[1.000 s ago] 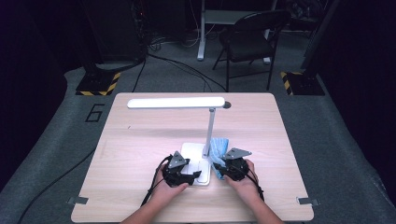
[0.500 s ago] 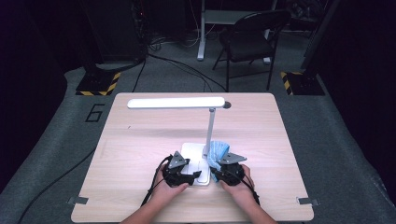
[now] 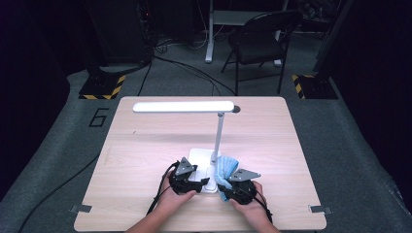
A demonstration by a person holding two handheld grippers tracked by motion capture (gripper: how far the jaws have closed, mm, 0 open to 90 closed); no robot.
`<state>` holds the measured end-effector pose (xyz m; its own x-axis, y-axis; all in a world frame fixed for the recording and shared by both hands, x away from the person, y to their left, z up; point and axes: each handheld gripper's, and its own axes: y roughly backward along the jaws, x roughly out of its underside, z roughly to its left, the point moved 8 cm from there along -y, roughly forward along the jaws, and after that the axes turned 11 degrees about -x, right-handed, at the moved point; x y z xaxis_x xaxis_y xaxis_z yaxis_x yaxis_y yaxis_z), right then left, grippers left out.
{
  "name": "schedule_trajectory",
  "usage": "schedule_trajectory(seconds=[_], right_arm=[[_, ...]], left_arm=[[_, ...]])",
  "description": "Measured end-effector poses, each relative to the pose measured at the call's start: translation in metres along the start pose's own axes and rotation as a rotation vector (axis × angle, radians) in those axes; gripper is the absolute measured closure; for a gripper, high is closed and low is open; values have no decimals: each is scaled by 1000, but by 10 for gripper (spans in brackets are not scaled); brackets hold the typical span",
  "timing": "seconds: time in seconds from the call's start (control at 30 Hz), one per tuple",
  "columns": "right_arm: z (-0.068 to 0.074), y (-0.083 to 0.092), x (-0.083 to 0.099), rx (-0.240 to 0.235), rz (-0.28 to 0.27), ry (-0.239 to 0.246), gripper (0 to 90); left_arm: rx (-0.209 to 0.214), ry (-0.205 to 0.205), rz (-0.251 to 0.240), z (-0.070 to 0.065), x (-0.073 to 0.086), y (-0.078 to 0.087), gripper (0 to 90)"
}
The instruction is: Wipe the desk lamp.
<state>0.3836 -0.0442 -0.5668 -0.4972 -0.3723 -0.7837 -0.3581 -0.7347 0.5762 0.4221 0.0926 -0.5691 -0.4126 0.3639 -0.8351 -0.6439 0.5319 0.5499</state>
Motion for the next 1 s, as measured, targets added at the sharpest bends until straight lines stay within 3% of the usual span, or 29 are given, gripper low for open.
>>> schedule_trajectory(seconds=[0.17, 0.27, 0.47, 0.73, 0.9, 1.0], right_arm=[[19, 2, 7, -52, 16, 35, 701], [25, 2, 9, -26, 15, 48, 698], [21, 1, 7, -40, 13, 17, 695], [11, -2, 2, 5, -3, 6, 697], [2, -4, 0, 3, -1, -10, 699], [1, -5, -1, 8, -7, -14, 699]], left_arm=[[-1, 9, -1, -1, 0, 0, 275], [0, 8, 0, -1, 0, 0, 275], [0, 8, 0, -1, 0, 0, 275], [0, 7, 0, -1, 0, 0, 276], [-5, 1, 0, 0, 0, 0, 277], [-6, 24, -1, 0, 0, 0, 279]])
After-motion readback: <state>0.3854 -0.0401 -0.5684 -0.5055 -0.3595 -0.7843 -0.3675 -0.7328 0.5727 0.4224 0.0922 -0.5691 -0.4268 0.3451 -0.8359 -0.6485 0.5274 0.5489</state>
